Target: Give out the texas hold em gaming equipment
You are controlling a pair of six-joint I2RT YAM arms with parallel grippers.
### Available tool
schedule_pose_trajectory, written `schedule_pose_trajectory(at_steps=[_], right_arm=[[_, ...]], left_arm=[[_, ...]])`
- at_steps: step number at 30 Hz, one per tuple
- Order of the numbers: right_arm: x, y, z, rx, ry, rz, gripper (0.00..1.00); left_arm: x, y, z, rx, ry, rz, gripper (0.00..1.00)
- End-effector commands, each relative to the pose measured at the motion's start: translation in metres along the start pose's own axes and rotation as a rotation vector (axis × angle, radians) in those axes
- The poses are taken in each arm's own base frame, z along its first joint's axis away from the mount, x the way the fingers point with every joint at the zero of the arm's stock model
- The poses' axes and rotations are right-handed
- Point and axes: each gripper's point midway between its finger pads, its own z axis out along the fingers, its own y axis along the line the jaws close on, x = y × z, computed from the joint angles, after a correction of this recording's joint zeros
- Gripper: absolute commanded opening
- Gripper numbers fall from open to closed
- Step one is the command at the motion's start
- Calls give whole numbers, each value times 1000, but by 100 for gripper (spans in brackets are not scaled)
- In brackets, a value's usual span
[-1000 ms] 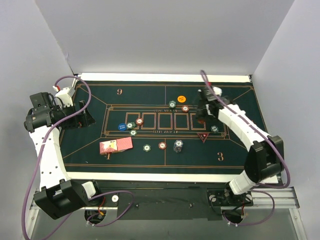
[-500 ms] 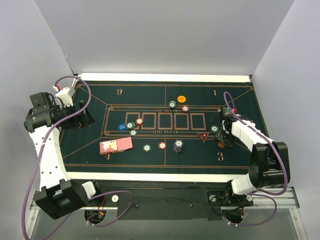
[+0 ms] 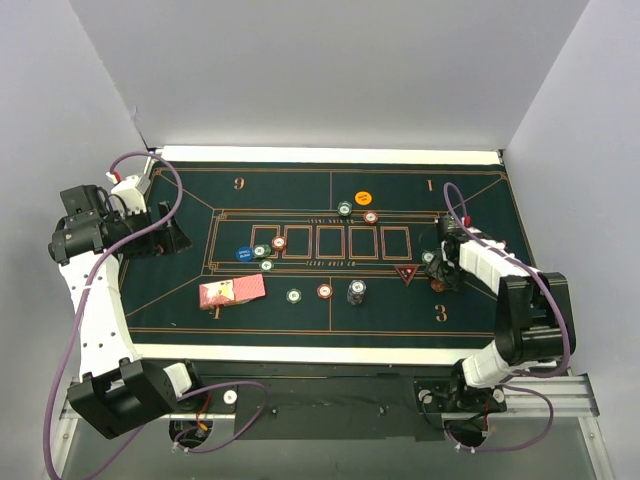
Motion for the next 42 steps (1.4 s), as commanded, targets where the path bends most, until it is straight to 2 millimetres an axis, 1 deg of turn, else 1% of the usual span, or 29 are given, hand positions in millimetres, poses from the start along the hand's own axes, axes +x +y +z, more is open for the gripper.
schedule_pose_trajectory(at_steps=[1, 3, 5, 10, 11, 12, 15, 16, 17, 18, 19, 20, 21, 22, 23, 24, 25, 26, 27, 28, 29, 30, 31, 32, 33, 36, 37, 42], right_arm=[[2, 0, 2, 7, 8, 9, 36], [5, 0, 3, 8, 14, 4, 38], [5, 0, 2, 7, 13, 1, 42], [4, 2, -11, -7, -2, -16, 57], [1, 2, -17, -15, -16, -16, 61], [1, 3, -22, -17, -20, -25, 67], [-9, 6, -46, -34, -88, -36, 68], [-10, 10, -57, -47, -107, -57, 68], [-17, 10, -70, -59, -153, -57, 69], [-17, 19, -82, -80, -170, -83, 69], [-21, 21, -93, -99, -200, -83, 69], [-20, 31, -106, -125, -215, -113, 69], [-19, 36, -114, -147, -227, -124, 69], [-16, 47, -125, -183, -229, -150, 70], [-13, 54, -130, -201, -228, -171, 71], [-5, 65, -138, -229, -227, -213, 72], [3, 78, -145, -263, -220, -253, 75], [11, 85, -147, -281, -207, -287, 76], [23, 99, -152, -306, -195, -341, 80], [29, 104, -153, -316, -188, -373, 83], [42, 115, -156, -324, -180, -428, 87], [47, 119, -156, -324, -181, -449, 87], [59, 127, -155, -326, -171, -492, 89], [65, 131, -150, -314, -160, -509, 89], [73, 136, -151, -323, -157, -534, 90], [89, 144, -142, -300, -136, -584, 90], [93, 146, -142, -303, -134, -598, 90], [103, 150, -131, -274, -118, -625, 87]], left_arm=[[-7, -2, -2, 15, -37, 27, 97], [-5, -1, -1, 14, -34, 25, 97], [-5, -1, -1, 12, -33, 23, 97], [-6, -2, -1, 17, -36, 27, 97], [-6, -2, -1, 17, -36, 27, 97], [-6, -2, -1, 19, -35, 28, 97], [-6, -2, -1, 20, -35, 26, 97], [-7, -2, -1, 20, -36, 27, 97], [-7, -2, -1, 22, -35, 26, 97], [-6, -2, -1, 22, -34, 26, 97], [-6, -2, -1, 21, -33, 22, 97], [-7, -3, -1, 24, -34, 24, 97], [-7, -4, -2, 25, -38, 25, 97], [-7, -3, -2, 26, -36, 22, 97], [-7, -4, -2, 26, -38, 22, 97], [-7, -4, -2, 28, -40, 23, 97], [-7, -4, -2, 28, -39, 21, 97], [-7, -5, -2, 29, -39, 21, 97], [-7, -4, -2, 28, -39, 18, 97], [-7, -4, -2, 29, -38, 16, 97], [-7, -4, -2, 28, -37, 17, 97], [-8, -4, -2, 25, -40, 17, 97], [-7, -4, -3, 24, -39, 16, 97], [-8, -4, -3, 24, -40, 17, 97], [-8, -4, -3, 25, -43, 19, 97], [-9, -4, -4, 21, -46, 20, 97], [-9, -4, -4, 22, -44, 22, 97], [-9, -4, -4, 21, -43, 22, 97]])
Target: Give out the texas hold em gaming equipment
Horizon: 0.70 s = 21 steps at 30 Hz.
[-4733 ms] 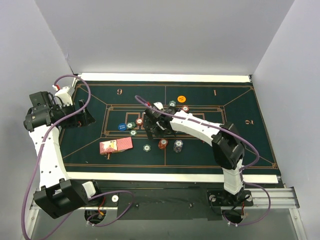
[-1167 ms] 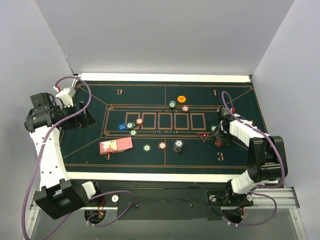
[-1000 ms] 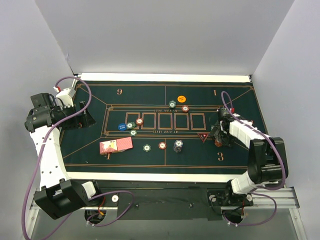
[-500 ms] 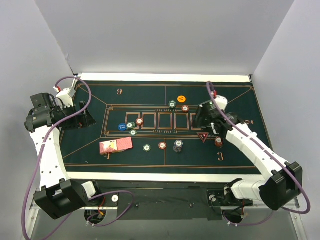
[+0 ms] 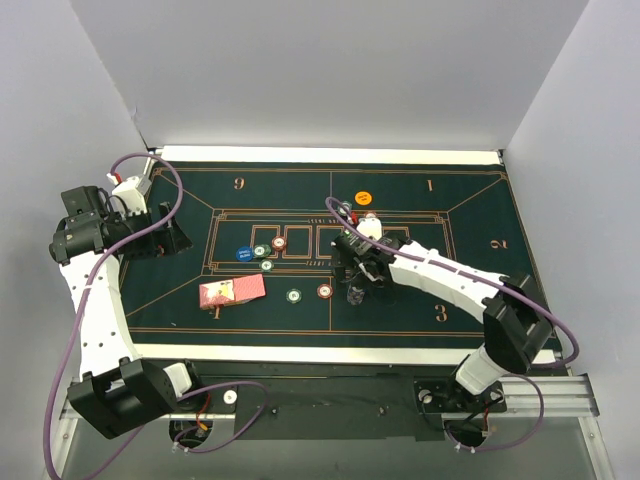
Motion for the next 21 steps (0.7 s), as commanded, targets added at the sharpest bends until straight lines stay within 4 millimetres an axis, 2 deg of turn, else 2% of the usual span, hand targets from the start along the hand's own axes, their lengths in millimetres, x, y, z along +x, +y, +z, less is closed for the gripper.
schedule_pose_trajectory(at_steps=[1, 11, 21], right_arm=[[-5, 1, -4, 21, -5, -2, 86], [7, 15, 18, 4, 48, -4, 77], [13, 15, 27, 12, 65, -3, 59]], left_arm=[[-11, -3, -5, 10, -47, 31, 97], [-9, -1, -5, 3, -43, 35, 97], [-10, 1, -7, -3, -44, 38, 97]])
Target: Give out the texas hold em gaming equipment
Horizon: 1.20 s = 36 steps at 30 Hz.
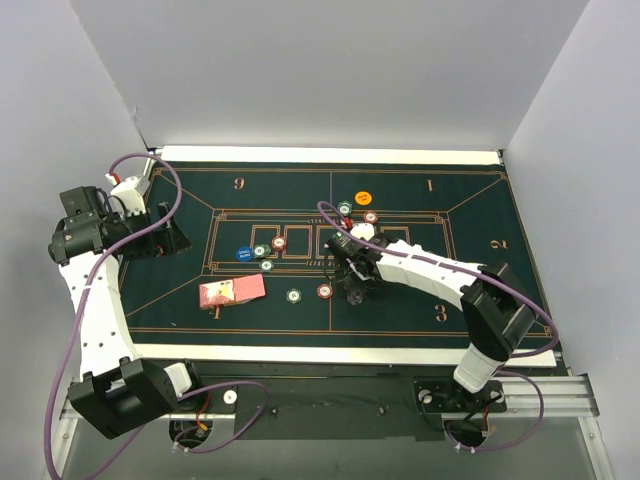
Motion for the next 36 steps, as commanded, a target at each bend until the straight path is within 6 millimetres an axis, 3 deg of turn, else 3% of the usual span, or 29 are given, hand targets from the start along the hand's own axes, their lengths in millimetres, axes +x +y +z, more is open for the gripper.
schedule_pose_trajectory(at_steps=[1, 22, 29, 36], right_arm=[[0, 3, 0, 3, 3, 11, 58], [4, -3, 4, 11, 12, 27, 39], [-6, -3, -13, -6, -15, 24, 26], [-31, 0, -46, -34, -71, 20, 23]], left_arm=[[-10, -1, -6, 1, -42, 42, 97], [-9, 1, -7, -1, -38, 41, 97], [-7, 3, -7, -6, -35, 40, 97], [-6, 4, -7, -4, -38, 34, 97]])
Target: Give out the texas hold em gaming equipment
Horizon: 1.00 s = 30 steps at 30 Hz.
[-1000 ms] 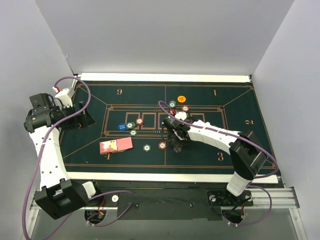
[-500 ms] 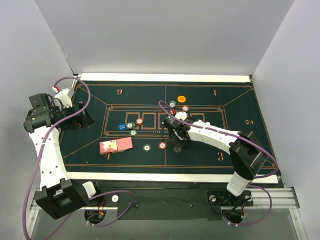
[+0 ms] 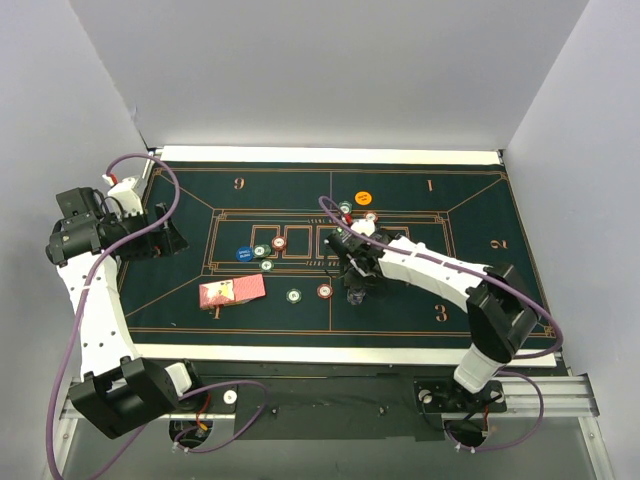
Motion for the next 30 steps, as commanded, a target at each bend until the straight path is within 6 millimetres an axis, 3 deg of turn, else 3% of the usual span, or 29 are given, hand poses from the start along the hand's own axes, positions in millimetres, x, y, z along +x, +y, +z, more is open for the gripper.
schedule_pose_trajectory(at_steps=[1, 7, 11, 15, 23, 30], right_arm=[[-35, 3, -45, -38, -90, 11, 23], [-61, 33, -59, -96, -105, -12, 22], [-78, 65, -46, -104, -95, -55, 20], [-97, 106, -20, -122, -71, -79, 20], [-95, 162, 22, -149, -30, -119, 20], [-93, 177, 36, -161, -19, -127, 21]], left_arm=[[-6, -2, -4, 10, -34, 29, 97], [-8, -2, -4, 15, -36, 26, 97], [-8, -2, -2, 21, -30, 16, 97], [-8, -1, -1, 19, -27, 15, 97], [-9, 2, 0, 9, -23, 19, 97], [-8, 3, 1, 8, -22, 22, 97]])
